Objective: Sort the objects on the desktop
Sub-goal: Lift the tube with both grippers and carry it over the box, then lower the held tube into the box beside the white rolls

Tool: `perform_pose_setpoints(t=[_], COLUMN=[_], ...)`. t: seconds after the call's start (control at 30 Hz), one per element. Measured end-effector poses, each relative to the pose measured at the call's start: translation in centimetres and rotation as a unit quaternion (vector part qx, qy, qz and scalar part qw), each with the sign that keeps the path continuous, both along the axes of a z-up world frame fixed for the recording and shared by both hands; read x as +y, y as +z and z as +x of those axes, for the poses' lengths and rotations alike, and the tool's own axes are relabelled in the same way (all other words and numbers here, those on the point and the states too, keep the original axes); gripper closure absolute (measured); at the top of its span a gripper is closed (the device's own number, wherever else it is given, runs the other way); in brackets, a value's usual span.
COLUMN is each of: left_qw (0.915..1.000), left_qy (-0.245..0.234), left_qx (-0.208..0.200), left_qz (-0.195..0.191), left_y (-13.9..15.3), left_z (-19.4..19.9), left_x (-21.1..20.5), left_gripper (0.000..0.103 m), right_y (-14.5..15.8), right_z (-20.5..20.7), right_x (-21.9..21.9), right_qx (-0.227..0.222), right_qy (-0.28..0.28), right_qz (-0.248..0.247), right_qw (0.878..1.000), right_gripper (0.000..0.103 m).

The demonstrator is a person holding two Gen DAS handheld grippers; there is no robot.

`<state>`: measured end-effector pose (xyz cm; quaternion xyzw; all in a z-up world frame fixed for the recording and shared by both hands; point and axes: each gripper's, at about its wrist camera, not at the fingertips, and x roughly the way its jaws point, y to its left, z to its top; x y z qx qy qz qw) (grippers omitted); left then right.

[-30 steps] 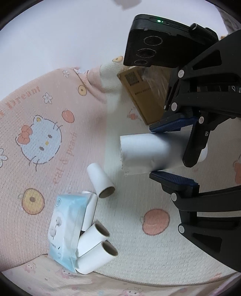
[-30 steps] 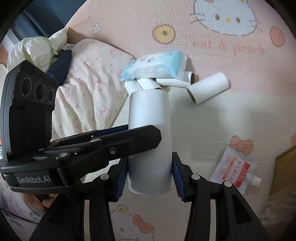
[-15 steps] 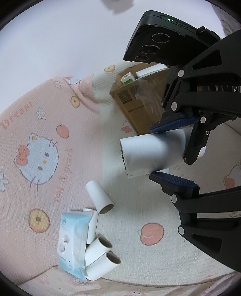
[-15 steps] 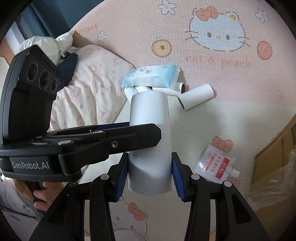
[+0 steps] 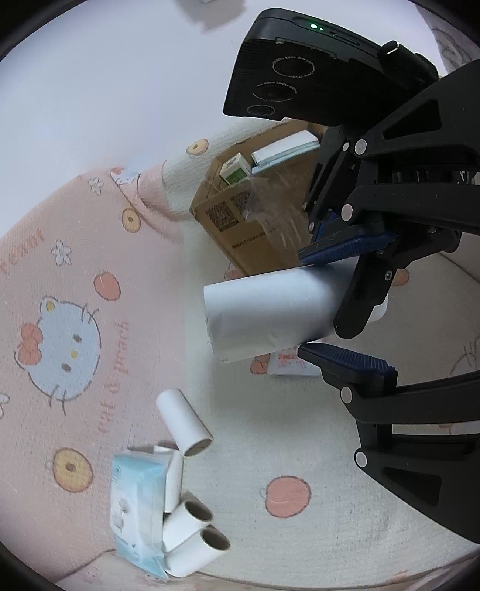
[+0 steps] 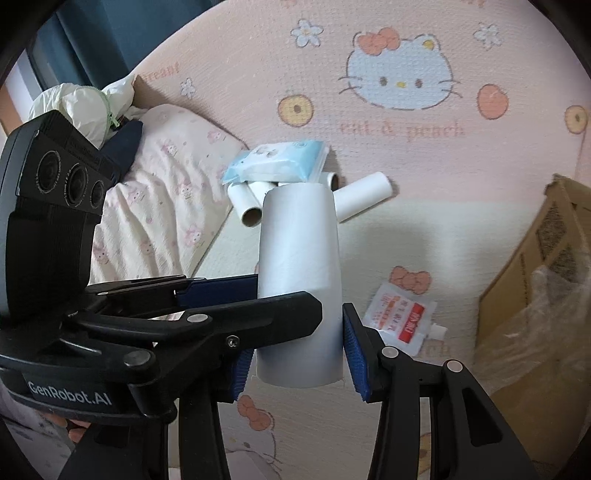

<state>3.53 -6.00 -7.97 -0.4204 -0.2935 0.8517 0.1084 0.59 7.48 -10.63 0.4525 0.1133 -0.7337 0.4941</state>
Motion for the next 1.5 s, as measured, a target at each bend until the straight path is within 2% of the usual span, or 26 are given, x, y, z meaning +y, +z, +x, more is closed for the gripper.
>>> perform_pose_setpoints(t=[0.17,0.3,0.4,0.57,0.7,0.87,0.97,1.03,1.13,1.27,1.37,1.5], left_qw=[0.9999,0.9988,0.9982,0.9975,0.9964,0.9951,0.9921,0.9903,0.9881,0.9860,0.9839,0.9790], left_qy=[0.007,0.022,0.029,-0.006,-0.038,-0.079,-0.110,-0.121,-0.137,-0.160,-0.173,-0.188], left_qx=[-0.001,0.002,0.017,0.021,0.051,0.048,0.034,0.020,0.012,-0.010,-0.041,-0.078], left_qz=[0.015,0.044,0.049,0.067,0.055,0.036,0.048,0.064,0.069,0.044,0.021,-0.004], left_y=[0.3,1.0,2.0,4.0,6.9,9.3,9.7,9.4,8.8,8.0,7.1,5.6], left_z=[-1.1,-2.3,-3.2,-5.8,-7.9,-11.2,-13.2,-14.4,-15.6,-16.6,-17.9,-19.3], left_x=[0.4,0.5,0.4,1.4,3.4,7.0,9.2,10.5,12.7,15.6,17.6,19.3], left_gripper=[0.055,0.054,0.055,0.056,0.057,0.058,0.058,0.059,0.059,0.060,0.061,0.062], right_y=[0.5,1.6,2.7,4.7,7.4,9.8,10.4,10.6,10.6,9.3,7.9,6.1], right_z=[-0.8,-1.8,-2.3,-3.4,-5.0,-7.9,-9.2,-10.2,-11.8,-13.3,-14.4,-15.6], right_x=[1.4,2.0,2.7,4.6,6.5,9.0,10.7,12.0,13.5,15.2,16.1,17.3], right_qx=[-0.003,0.001,0.012,0.036,0.063,0.072,0.089,0.086,0.075,0.049,0.035,0.001], right_qy=[-0.028,-0.046,-0.051,-0.081,-0.096,-0.123,-0.140,-0.153,-0.169,-0.178,-0.186,-0.201], right_qz=[-0.022,-0.033,-0.043,-0.051,-0.068,-0.057,-0.039,-0.029,-0.009,0.022,0.041,0.049], right_qw=[0.999,0.998,0.998,0.995,0.991,0.988,0.985,0.984,0.983,0.982,0.981,0.978], right_gripper=[0.061,0.061,0.061,0.061,0.061,0.061,0.061,0.061,0.061,0.061,0.061,0.061])
